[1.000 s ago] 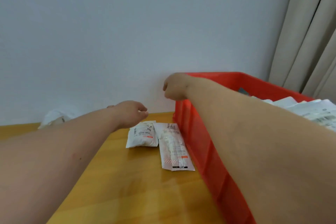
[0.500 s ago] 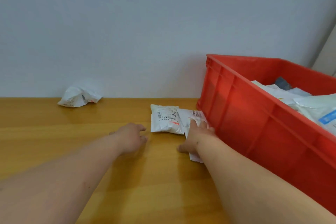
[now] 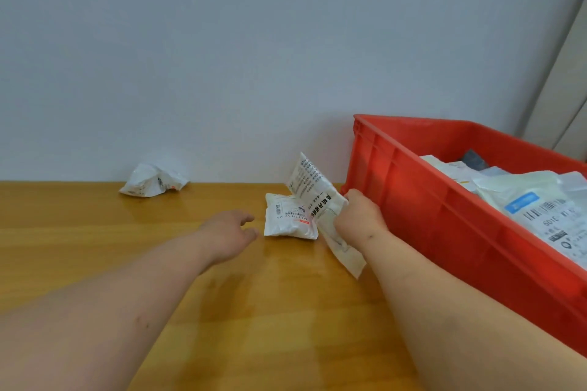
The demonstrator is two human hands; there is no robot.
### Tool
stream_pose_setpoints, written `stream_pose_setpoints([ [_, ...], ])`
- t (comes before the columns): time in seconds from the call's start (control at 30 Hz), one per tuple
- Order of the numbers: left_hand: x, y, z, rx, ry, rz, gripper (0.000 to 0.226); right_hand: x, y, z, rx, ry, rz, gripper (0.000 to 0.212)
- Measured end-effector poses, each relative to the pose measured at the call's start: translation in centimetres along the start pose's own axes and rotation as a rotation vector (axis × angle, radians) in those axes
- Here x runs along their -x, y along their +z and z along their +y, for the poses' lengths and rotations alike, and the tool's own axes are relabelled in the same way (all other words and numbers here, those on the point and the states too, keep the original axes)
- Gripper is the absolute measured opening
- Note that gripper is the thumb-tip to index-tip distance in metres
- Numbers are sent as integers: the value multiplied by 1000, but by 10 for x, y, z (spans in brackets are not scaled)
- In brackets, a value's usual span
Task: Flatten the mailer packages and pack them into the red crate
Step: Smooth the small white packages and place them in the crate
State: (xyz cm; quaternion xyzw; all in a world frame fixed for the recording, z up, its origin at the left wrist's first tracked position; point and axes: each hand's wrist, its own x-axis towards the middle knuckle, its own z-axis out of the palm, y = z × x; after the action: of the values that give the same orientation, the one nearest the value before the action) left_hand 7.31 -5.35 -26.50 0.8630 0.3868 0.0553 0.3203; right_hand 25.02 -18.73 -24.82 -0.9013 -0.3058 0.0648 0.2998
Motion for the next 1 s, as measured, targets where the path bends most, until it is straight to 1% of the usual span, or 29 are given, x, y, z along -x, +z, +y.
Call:
stream_pose_setpoints([
  [0.07, 10, -7, -2, 162, 11, 94, 63, 10, -5, -7, -60, -64, -64, 17],
  [0.13, 19, -12, -6, 309, 34, 193, 85, 22, -7, -12, -91, -106, -170, 14],
  [0.17, 26, -17, -7, 357, 55, 231, 96, 29, -6, -14, -114, -117, -229, 17],
  [0.2, 32, -20, -9, 385, 88, 248, 105, 36, -5, -17, -130, -126, -278, 20],
  [0.23, 38, -23, -10, 398, 122, 235, 108, 43, -4, -20, -132, -137, -310, 24],
  [0.27, 44, -26, -11, 404, 150, 206, 103, 49, -3, -23, -124, -154, -331, 27],
  [0.3, 49, -28, -13, 399, 161, 176, 90, 54, -1, -25, -110, -177, -340, 28],
  [0.37, 57, -31, -17, 379, 137, 149, 43, 62, 3, -31, -73, -220, -337, 31],
  [0.4, 61, -31, -20, 355, 124, 168, 22, 66, 5, -33, -58, -236, -332, 33],
  [0.43, 64, -30, -24, 309, 135, 211, 12, 69, 8, -35, -30, -258, -319, 37],
  [0.5, 68, -28, -36, 172, 152, 281, 14, 79, 14, -35, 105, -325, -276, 51],
  [0.57, 76, -22, -51, -39, 149, 306, 18, 92, 22, -33, 285, -417, -249, 62],
  [0.63, 84, -10, -69, -204, 173, 287, 23, 107, 32, -25, 394, -462, -313, 67],
  [0.7, 93, 3, -87, -360, 223, 189, 25, 121, 44, -16, 454, -440, -456, 70],
  [0.77, 101, 16, -99, -485, 257, 25, 29, 132, 57, -9, 475, -385, -585, 64],
  [0.83, 108, 20, -101, -509, 234, -73, 40, 134, 64, -7, 367, -316, -598, 46],
  [0.87, 109, 21, -100, -512, 216, -78, 48, 133, 66, -7, 292, -292, -572, 33],
  [0.9, 110, 21, -97, -515, 211, -59, 50, 133, 67, -7, 239, -278, -529, 25],
  [0.93, 109, 21, -95, -515, 212, -37, 48, 131, 67, -8, 218, -287, -482, 23],
  [0.97, 107, 23, -93, -517, 214, -26, 47, 130, 69, -7, 248, -314, -438, 24],
  [1.0, 105, 25, -91, -527, 211, -25, 49, 129, 72, -5, 295, -345, -403, 34],
])
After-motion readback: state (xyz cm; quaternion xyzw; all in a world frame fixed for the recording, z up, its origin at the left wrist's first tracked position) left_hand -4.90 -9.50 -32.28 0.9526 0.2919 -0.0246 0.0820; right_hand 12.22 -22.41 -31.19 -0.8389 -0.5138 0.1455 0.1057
